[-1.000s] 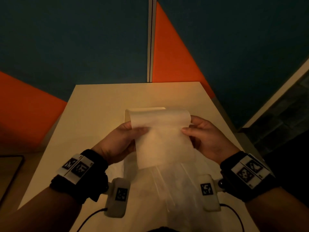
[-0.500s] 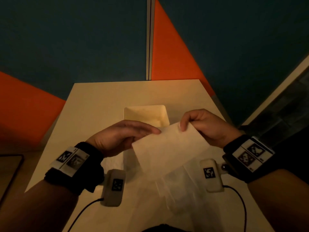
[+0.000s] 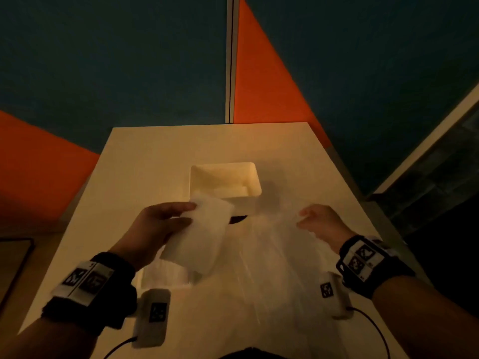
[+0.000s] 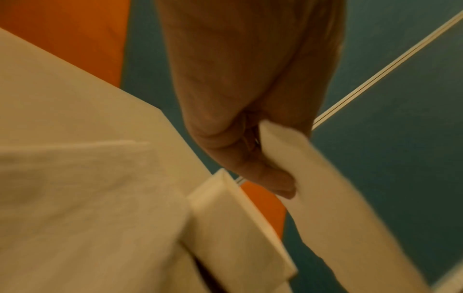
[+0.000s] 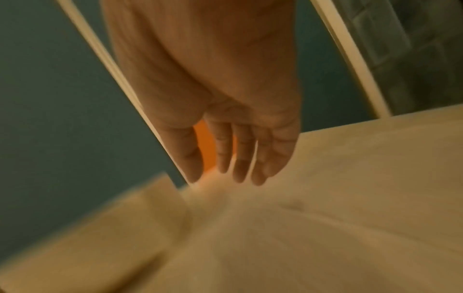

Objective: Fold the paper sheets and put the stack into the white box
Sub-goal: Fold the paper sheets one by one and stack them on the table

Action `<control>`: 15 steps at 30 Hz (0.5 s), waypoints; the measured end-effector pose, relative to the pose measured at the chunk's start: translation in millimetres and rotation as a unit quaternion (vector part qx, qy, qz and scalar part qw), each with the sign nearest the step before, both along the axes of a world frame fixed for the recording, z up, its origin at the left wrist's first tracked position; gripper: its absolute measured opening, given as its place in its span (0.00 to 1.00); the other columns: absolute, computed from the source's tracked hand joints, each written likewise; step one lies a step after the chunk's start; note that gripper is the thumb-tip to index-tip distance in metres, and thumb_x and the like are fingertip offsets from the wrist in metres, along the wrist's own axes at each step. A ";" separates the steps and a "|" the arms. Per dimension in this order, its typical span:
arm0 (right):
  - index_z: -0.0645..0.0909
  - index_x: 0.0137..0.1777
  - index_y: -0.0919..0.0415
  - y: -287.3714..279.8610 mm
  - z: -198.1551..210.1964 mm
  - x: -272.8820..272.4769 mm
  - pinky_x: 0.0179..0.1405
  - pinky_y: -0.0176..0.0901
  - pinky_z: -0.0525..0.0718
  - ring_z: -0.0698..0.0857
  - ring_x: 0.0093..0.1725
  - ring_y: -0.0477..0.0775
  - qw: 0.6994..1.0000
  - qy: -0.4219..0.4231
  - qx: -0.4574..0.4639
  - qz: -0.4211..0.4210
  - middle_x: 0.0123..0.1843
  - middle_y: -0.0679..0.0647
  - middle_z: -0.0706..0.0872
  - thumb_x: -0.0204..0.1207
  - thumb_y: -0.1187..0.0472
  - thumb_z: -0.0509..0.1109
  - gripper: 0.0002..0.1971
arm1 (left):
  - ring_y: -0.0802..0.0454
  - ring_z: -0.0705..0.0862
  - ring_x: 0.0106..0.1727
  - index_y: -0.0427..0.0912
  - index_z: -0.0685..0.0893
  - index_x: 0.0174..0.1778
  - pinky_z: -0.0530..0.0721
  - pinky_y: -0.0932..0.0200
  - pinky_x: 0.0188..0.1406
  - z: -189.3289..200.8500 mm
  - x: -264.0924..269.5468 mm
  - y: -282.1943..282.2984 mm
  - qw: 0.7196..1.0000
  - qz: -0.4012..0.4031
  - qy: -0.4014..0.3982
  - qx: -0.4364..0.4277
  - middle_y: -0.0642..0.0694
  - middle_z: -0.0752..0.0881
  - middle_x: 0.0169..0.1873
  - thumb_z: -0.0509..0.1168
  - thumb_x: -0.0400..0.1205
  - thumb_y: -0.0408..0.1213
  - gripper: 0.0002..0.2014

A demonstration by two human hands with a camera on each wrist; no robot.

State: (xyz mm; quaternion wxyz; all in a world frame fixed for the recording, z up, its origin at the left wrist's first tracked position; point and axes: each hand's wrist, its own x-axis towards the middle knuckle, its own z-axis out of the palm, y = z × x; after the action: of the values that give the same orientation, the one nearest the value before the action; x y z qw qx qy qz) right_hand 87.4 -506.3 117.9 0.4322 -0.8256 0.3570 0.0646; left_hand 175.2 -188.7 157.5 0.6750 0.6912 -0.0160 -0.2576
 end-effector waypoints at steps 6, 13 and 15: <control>0.72 0.68 0.61 -6.5 -50.4 -26.7 0.60 0.47 0.81 0.79 0.63 0.60 0.981 0.140 -0.122 0.061 0.65 0.60 0.77 0.57 0.48 0.84 0.41 | 0.40 0.83 0.52 0.45 0.86 0.50 0.81 0.48 0.55 -45.9 0.2 37.4 0.990 0.060 0.043 0.124 0.41 0.83 0.53 0.67 0.77 0.24 0.12; 0.70 0.64 0.63 -1.8 -57.5 -29.7 0.57 0.49 0.80 0.80 0.62 0.61 0.984 0.130 -0.115 0.042 0.64 0.60 0.79 0.56 0.52 0.86 0.40 | 0.48 0.82 0.46 0.47 0.85 0.58 0.80 0.52 0.49 -62.2 -5.6 50.3 0.958 0.056 -0.077 0.271 0.46 0.81 0.52 0.74 0.73 0.29 0.18; 0.71 0.63 0.63 -1.3 -57.4 -30.3 0.55 0.48 0.79 0.80 0.62 0.61 0.985 0.126 -0.108 0.038 0.64 0.60 0.80 0.57 0.54 0.86 0.38 | 0.48 0.83 0.44 0.47 0.85 0.59 0.79 0.54 0.46 -63.8 -6.0 51.3 0.951 0.067 -0.098 0.285 0.47 0.83 0.51 0.74 0.73 0.30 0.19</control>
State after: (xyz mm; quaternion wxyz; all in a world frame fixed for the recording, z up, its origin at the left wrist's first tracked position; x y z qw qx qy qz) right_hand 57.2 -507.6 60.5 0.2890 -0.8657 0.3818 0.1458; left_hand 169.2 -137.4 93.7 0.4611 0.8758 0.0385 -0.1370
